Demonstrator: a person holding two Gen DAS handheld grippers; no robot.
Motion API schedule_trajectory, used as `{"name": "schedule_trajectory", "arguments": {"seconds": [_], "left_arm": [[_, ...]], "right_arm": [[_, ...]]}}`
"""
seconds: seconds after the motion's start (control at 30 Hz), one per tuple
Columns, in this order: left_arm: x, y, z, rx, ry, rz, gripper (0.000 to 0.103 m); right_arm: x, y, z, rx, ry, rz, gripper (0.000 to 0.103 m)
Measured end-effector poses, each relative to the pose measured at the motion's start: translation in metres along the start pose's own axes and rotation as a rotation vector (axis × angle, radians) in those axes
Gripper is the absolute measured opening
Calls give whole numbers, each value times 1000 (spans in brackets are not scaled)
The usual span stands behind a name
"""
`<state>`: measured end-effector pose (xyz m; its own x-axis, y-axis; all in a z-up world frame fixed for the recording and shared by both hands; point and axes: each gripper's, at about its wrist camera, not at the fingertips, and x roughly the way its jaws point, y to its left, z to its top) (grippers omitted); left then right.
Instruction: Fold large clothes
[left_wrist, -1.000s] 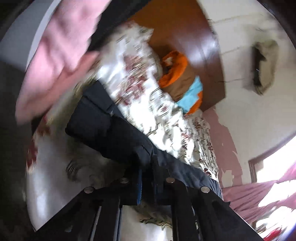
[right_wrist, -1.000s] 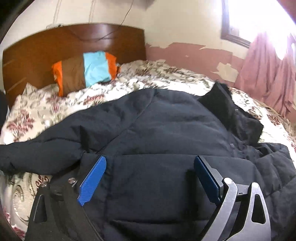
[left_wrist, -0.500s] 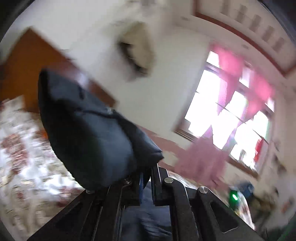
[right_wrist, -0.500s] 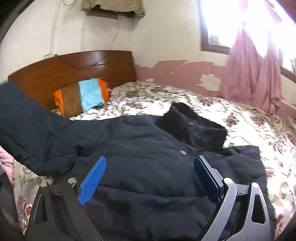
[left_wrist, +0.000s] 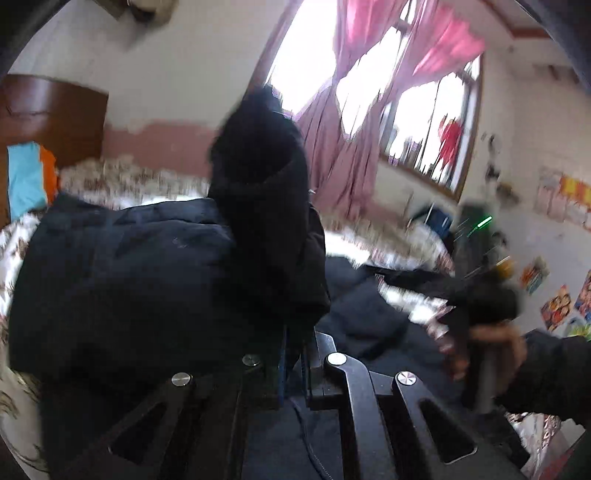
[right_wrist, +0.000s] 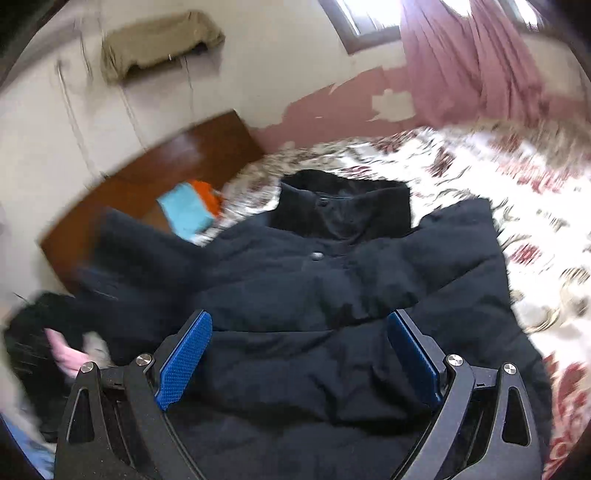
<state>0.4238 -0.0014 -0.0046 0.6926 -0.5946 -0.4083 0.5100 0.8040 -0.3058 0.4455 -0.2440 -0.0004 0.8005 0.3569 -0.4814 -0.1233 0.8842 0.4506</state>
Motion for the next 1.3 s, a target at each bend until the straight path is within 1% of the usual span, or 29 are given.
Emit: {"name": "schedule_trajectory", "arguments": {"seconds": [0.07, 0.1, 0.13, 0.2, 0.33, 0.43, 0.53, 0.57, 0.6, 0.63, 0.67, 0.7, 0.77, 0.87, 0.93, 1.03, 1.07, 1.1, 1.13, 1.17, 1.2, 1.3], "left_arm": [[22, 1, -6, -17, 82, 20, 7], [29, 4, -6, -20, 102, 23, 7], [37, 6, -8, -20, 127, 24, 7], [46, 7, -14, -13, 167, 30, 7], [47, 7, -22, -9, 199, 30, 8], [52, 10, -21, -12, 235, 36, 13], [58, 5, -21, 15, 263, 36, 21], [59, 1, -21, 28, 264, 31, 25], [61, -2, -21, 35, 264, 26, 33], [61, -4, -22, 40, 267, 9, 39], [60, -4, -22, 38, 269, -11, 56], [59, -5, -23, 31, 264, -39, 65], [59, -6, -25, 31, 268, -42, 66], [55, -7, -27, 27, 267, -44, 66], [52, -7, -25, 15, 251, -58, 66], [42, -3, -21, -1, 199, -100, 67], [35, -1, -19, -14, 165, -126, 68], [30, 1, -18, -26, 136, -146, 71], [24, 4, -17, -38, 105, -163, 72], [15, 7, -15, -55, 60, -178, 75], [10, 9, -13, -63, 33, -181, 78], [-10, 17, -7, -93, -76, -165, 80]], "right_arm": [[2, -14, -2, 56, 22, 103, 93], [9, -20, -7, 100, 60, 172, 93], [15, -23, -10, 125, 80, 202, 93], [31, -34, -17, 214, 142, 292, 93], [56, -38, -31, 333, 176, 357, 93], [69, -41, -38, 433, 173, 401, 94], [79, -36, -39, 499, 165, 465, 95], [80, -33, -40, 504, 166, 478, 95], [84, -30, -41, 508, 169, 498, 95], [87, -27, -43, 507, 174, 505, 95], [89, -24, -44, 504, 183, 506, 95], [91, -22, -44, 502, 191, 502, 95], [97, -18, -50, 493, 216, 468, 95], [106, -17, -63, 489, 289, 358, 95], [111, -17, -68, 474, 309, 323, 94], [111, -13, -65, 447, 299, 278, 76], [109, -14, -62, 446, 298, 266, 60], [108, -14, -61, 446, 298, 247, 40], [107, -16, -60, 446, 298, 224, 30], [103, -17, -57, 446, 289, 202, 13], [98, -19, -55, 450, 274, 199, 8], [81, -29, -47, 471, 202, 223, 5]]}}
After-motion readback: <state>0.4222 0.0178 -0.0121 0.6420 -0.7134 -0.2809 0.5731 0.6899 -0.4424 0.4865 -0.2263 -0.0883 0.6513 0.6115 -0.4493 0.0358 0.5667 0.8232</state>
